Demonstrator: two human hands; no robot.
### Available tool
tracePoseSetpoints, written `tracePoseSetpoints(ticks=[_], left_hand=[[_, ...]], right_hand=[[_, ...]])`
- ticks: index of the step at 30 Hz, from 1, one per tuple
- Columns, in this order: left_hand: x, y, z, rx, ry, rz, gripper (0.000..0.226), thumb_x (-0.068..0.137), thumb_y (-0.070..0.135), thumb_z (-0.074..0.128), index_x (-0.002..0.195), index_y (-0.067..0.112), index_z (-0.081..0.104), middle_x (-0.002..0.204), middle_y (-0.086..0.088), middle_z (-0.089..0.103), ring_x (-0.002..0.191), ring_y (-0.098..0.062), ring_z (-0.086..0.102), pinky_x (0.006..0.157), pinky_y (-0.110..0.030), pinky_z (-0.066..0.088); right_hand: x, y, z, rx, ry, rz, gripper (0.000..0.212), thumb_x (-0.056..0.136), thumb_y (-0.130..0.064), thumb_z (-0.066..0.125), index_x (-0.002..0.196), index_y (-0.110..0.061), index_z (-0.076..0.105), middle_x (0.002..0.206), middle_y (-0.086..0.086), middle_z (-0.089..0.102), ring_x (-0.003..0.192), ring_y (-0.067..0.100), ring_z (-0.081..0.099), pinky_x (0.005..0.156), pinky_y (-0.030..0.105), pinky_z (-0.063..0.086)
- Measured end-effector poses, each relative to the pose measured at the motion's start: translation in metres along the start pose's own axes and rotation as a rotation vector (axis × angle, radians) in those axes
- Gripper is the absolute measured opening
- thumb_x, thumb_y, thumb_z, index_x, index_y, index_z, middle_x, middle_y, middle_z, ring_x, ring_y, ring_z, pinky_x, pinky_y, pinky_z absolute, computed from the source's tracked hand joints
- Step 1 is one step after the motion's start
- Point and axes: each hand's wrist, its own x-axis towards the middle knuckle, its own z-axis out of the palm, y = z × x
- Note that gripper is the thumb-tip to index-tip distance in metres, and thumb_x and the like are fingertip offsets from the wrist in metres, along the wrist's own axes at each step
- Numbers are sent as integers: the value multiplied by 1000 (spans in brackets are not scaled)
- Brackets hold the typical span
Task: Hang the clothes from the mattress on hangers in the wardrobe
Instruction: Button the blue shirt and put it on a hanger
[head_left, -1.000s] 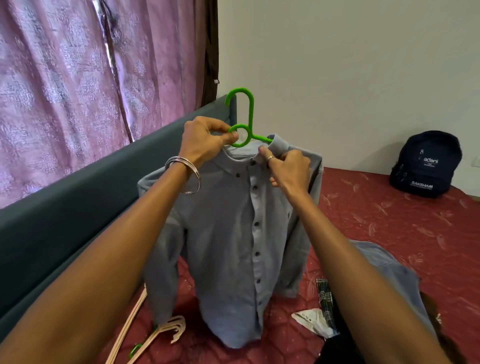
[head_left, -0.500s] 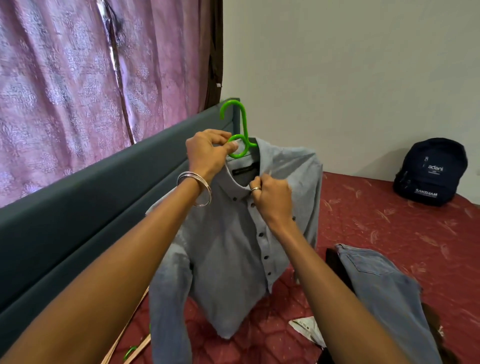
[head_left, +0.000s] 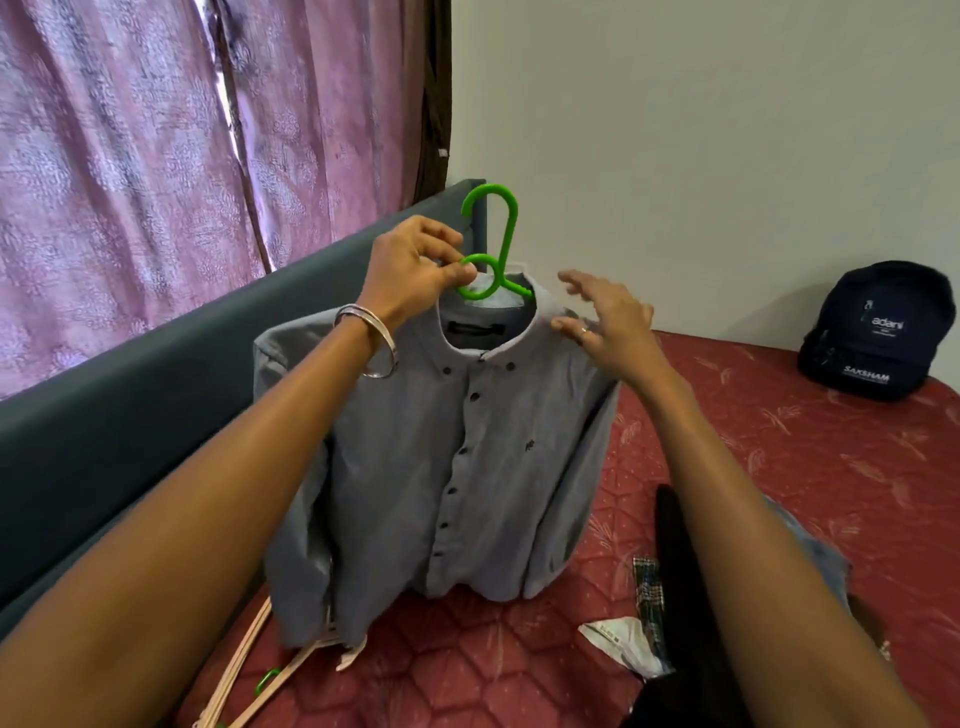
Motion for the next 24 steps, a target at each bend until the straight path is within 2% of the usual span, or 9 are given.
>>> tracePoseSetpoints(ticks=[2, 4, 8, 10, 12, 15, 19, 22, 24], left_hand=[[4, 0, -10, 34, 31, 22, 18, 72, 17, 80, 88, 9, 75, 102, -1, 65, 87, -8, 60, 74, -8, 45], [6, -3, -18, 83, 65, 21, 20, 74, 18, 79, 90, 6, 75, 102, -3, 67, 89, -9, 61, 79, -16, 49], [1, -6, -13, 173, 114, 15, 22, 75, 24, 78, 90, 9, 76, 97, -1, 67, 88, -12, 62, 83, -31, 52], [-3, -8, -7, 177, 162, -18, 23, 74, 28, 77, 90, 11, 76, 97, 1, 67, 86, -12, 62, 83, -33, 53], [-6, -10, -5, 181, 209, -66, 26, 73, 34, 77, 89, 14, 77, 96, 2, 68, 86, -12, 63, 84, -36, 53], [-12, -9, -2, 166, 271, -119, 25, 67, 44, 72, 79, 23, 77, 94, 9, 67, 89, -13, 63, 87, -44, 49], [-26, 0, -9, 205, 346, -139, 6, 69, 41, 73, 69, 41, 67, 93, 20, 60, 96, -8, 59, 95, -51, 39], [-35, 2, -34, 236, 434, -165, 14, 70, 42, 71, 73, 29, 75, 89, 18, 61, 90, -8, 59, 90, -46, 44], [-43, 2, -56, 228, 482, -171, 24, 68, 41, 68, 75, 19, 77, 83, 9, 65, 81, -12, 62, 80, -39, 51]], right_hand=[[-6, 28, -2, 8, -181, 14, 42, 81, -20, 74, 121, -12, 61, 112, 10, 67, 102, 25, 61, 82, 29, 41], [-12, 49, -7, -43, -278, 76, 34, 77, -12, 77, 107, 1, 66, 104, 19, 69, 95, 30, 64, 74, 32, 42], [-6, 43, -22, -222, -441, 181, 25, 76, -2, 72, 100, -2, 67, 100, 19, 68, 95, 33, 61, 64, 32, 34], [-3, 32, -24, -303, -374, 142, 22, 78, 5, 61, 98, -4, 64, 106, 18, 67, 100, 34, 59, 68, 29, 35], [-2, 13, -27, -81, -191, 105, 38, 80, 10, 58, 114, -6, 65, 115, 15, 67, 109, 30, 62, 85, 28, 45], [-1, -21, -22, 201, -71, -76, 43, 82, -4, 71, 123, -4, 61, 118, 11, 67, 110, 21, 63, 96, 20, 42], [7, -46, 6, 16, -83, -248, 67, 75, -13, 74, 136, -13, 49, 126, 9, 61, 114, 31, 56, 95, 45, 44], [10, -59, 24, -136, -55, -288, 84, 72, -14, 77, 146, -15, 37, 129, 11, 55, 114, 34, 52, 93, 48, 38], [13, -75, 36, -179, 80, -382, 87, 67, -15, 80, 144, -10, 40, 122, 13, 58, 107, 33, 54, 93, 48, 38]])
